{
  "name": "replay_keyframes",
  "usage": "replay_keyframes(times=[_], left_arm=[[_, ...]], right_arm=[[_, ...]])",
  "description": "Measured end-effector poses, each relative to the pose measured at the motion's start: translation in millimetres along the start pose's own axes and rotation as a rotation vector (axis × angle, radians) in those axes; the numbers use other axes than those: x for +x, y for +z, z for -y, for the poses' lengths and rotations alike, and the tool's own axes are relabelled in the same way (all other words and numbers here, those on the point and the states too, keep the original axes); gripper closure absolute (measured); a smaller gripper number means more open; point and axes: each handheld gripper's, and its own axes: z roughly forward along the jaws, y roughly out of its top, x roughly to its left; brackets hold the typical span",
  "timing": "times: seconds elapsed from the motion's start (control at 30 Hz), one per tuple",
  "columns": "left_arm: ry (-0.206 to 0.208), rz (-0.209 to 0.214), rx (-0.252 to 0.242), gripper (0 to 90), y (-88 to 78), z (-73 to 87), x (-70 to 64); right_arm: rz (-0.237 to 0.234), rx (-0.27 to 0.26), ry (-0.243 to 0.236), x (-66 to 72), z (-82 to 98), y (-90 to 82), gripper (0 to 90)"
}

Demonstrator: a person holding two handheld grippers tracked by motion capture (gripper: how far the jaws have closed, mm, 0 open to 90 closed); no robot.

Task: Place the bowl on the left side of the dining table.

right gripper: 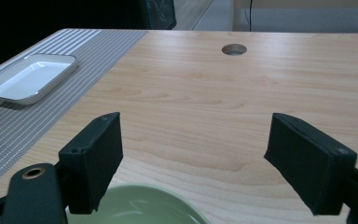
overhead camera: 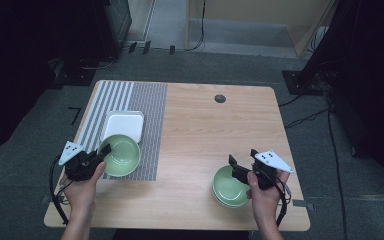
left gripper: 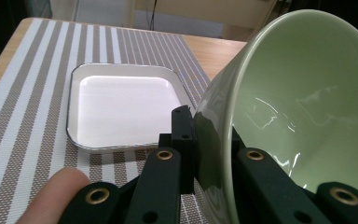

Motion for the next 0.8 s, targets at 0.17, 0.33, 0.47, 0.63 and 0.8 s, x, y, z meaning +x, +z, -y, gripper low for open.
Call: replay_keyframes(times=[0.17,0.33,0.47,0.63,0.8], left_arm=[[-0.031,-0.002,-0.013,83.6,-0.5,-3.3,6.9],[-0.035,-0.015,-0.023,83.7,1.8,-7.5,12.8],[-0.044,-0.022,-0.019,83.7,4.9,-9.2,17.8],[-0.053,-0.020,-0.020,83.7,7.8,-10.6,23.1],[-0.051,-0.021,-0.018,83.7,10.7,-12.8,26.1]], right_arm=[[0.013,-0.002,0.025,-12.9,1.8,-4.0,18.2],[0.040,-0.015,0.026,-25.5,-0.8,-15.2,18.1],[0.060,-0.013,0.035,-35.5,1.3,-20.9,17.8],[0.092,-0.002,0.042,-48.6,10.9,-26.9,17.7],[0.143,-0.005,0.037,-62.4,20.9,-32.3,16.5]])
